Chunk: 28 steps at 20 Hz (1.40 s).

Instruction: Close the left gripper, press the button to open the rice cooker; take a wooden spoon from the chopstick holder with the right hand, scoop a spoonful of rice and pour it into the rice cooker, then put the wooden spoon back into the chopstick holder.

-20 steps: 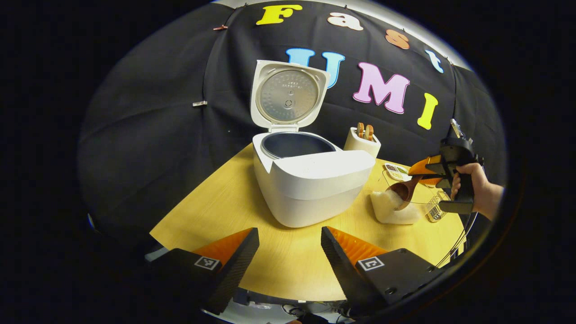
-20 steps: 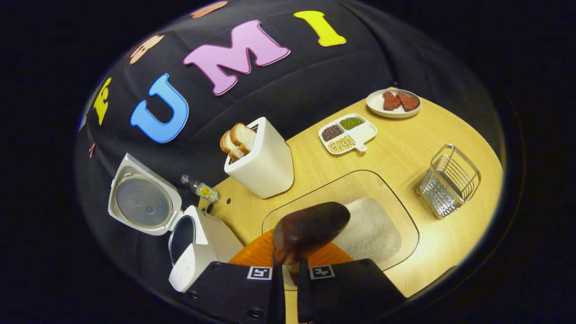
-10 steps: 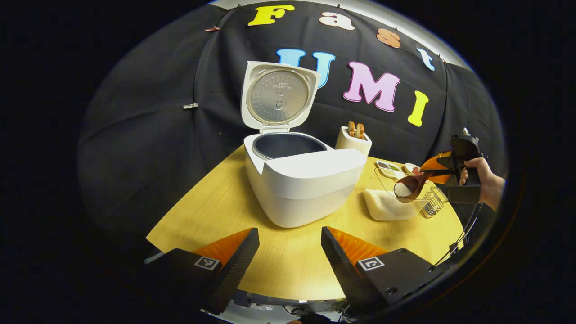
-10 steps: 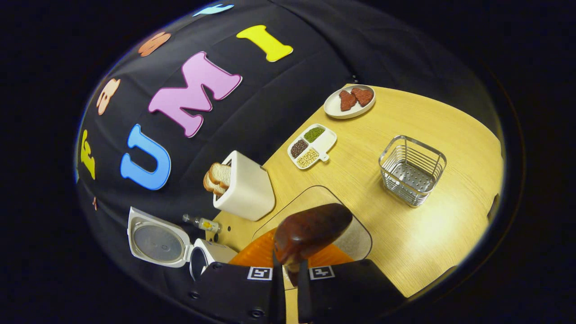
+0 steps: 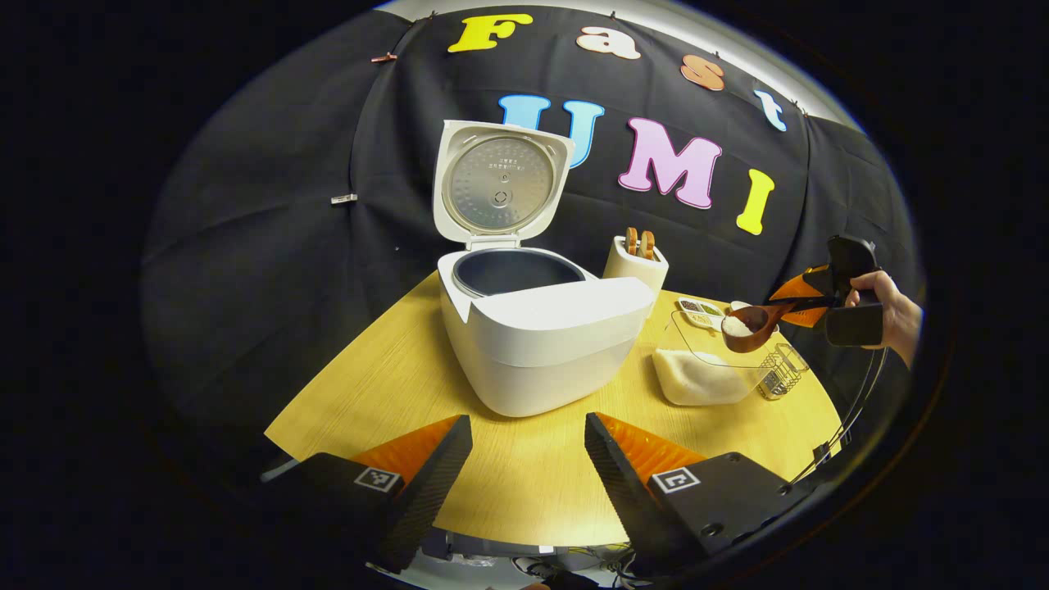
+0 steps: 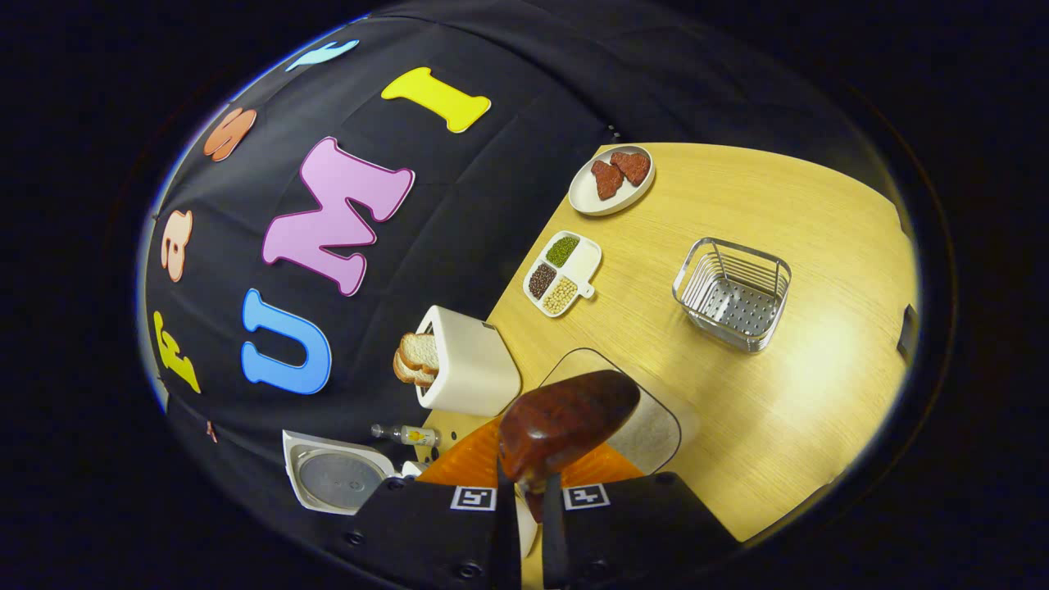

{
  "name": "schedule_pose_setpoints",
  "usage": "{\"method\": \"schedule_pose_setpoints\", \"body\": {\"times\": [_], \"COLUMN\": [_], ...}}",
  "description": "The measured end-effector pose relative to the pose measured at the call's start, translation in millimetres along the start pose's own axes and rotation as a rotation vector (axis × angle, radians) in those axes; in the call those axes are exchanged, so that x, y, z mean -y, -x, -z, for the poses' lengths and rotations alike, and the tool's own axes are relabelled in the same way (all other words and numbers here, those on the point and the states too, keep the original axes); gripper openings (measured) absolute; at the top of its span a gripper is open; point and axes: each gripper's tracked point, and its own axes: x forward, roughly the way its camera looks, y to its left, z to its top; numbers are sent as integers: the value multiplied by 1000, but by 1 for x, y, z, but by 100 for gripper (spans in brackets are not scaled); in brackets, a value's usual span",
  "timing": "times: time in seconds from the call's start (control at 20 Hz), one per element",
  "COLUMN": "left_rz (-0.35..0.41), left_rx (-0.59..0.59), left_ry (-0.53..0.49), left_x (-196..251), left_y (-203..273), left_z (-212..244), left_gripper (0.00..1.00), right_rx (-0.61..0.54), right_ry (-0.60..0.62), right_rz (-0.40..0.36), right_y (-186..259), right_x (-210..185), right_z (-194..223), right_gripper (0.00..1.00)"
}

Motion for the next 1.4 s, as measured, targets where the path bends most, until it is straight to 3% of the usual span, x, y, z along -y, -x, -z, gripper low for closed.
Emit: {"method": "schedule_pose_setpoints", "body": {"times": [0.2,0.25,0.5,0.9,1.2,1.4], "left_rz": [-33,-41,-85,-129,-166,-175], "left_rx": [3,12,14,-5,-21,-12], "left_ry": [59,69,68,97,130,118], "left_x": [-10,-13,-31,-62,-83,-96], "left_y": [1,1,3,13,10,3], "left_z": [-4,-8,-12,-4,-5,-19], "left_gripper": [96,96,96,96,96,96], "right_rx": [-51,-68,-144,-255,-275,-208], "right_ry": [-63,-60,-71,3,178,369], "right_rz": [-76,-96,-169,-259,-330,-379], "right_y": [9,10,6,-14,-36,-52], "right_x": [-42,-54,-108,-189,-246,-267], "right_z": [15,20,48,116,173,197], "right_gripper": [19,15,15,15,14,15]}}
